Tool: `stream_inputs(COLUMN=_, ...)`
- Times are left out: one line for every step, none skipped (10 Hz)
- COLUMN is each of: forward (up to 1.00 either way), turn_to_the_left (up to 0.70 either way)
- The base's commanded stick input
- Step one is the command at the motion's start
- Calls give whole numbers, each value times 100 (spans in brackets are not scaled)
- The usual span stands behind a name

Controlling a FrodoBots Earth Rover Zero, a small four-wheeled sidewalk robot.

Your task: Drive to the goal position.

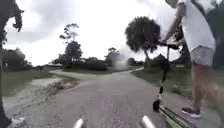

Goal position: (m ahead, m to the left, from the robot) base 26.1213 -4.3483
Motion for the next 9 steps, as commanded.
stream_inputs(forward=70, turn_to_the_left=0)
stream_inputs(forward=70, turn_to_the_left=0)
stream_inputs(forward=70, turn_to_the_left=0)
stream_inputs(forward=70, turn_to_the_left=0)
stream_inputs(forward=70, turn_to_the_left=0)
stream_inputs(forward=70, turn_to_the_left=0)
stream_inputs(forward=70, turn_to_the_left=0)
stream_inputs(forward=70, turn_to_the_left=0)
stream_inputs(forward=70, turn_to_the_left=0)
